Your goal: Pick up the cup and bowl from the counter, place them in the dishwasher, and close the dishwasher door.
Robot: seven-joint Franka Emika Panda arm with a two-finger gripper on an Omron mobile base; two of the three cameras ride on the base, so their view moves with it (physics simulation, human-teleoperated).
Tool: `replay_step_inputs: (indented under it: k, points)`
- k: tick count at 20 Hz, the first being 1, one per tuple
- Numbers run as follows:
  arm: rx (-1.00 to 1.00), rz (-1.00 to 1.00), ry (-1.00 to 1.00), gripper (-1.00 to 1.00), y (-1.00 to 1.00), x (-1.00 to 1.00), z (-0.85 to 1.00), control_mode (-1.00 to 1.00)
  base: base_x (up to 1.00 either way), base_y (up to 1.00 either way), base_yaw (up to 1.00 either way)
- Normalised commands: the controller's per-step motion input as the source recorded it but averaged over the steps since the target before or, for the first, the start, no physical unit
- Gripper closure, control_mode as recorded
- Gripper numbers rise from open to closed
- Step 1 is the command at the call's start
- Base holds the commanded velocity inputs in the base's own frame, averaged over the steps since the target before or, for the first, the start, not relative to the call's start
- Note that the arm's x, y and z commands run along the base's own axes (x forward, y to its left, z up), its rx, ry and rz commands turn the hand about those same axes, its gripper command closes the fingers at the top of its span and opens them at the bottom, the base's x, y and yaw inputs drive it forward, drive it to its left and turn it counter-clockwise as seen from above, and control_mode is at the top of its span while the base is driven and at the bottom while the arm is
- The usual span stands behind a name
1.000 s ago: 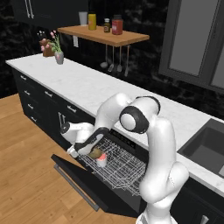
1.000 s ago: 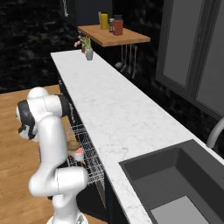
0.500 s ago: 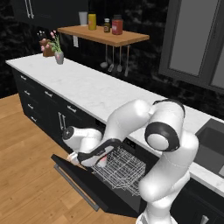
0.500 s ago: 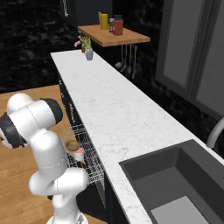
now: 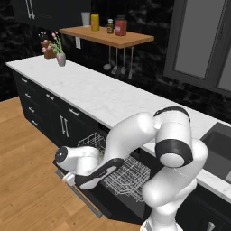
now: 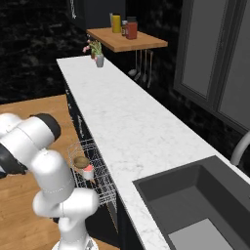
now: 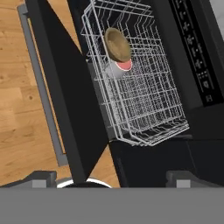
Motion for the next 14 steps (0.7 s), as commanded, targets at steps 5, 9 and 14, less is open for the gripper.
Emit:
replay_step_inputs:
  k: [5, 9, 14]
  points:
    - [-0.15, -0.02, 0.02, -1.00, 0.52, -0.03, -0.14, -1.00, 0.00, 0.00, 0.00]
    - [-0.17, -0.01, 0.00, -1.00, 0.53, 0.00, -0.51, -1.00, 0.00, 0.00, 0.00]
    - [-0.13, 0.00, 0.00, -1.00, 0.47, 0.00, -0.28, -1.00, 0.00, 0.00, 0.00]
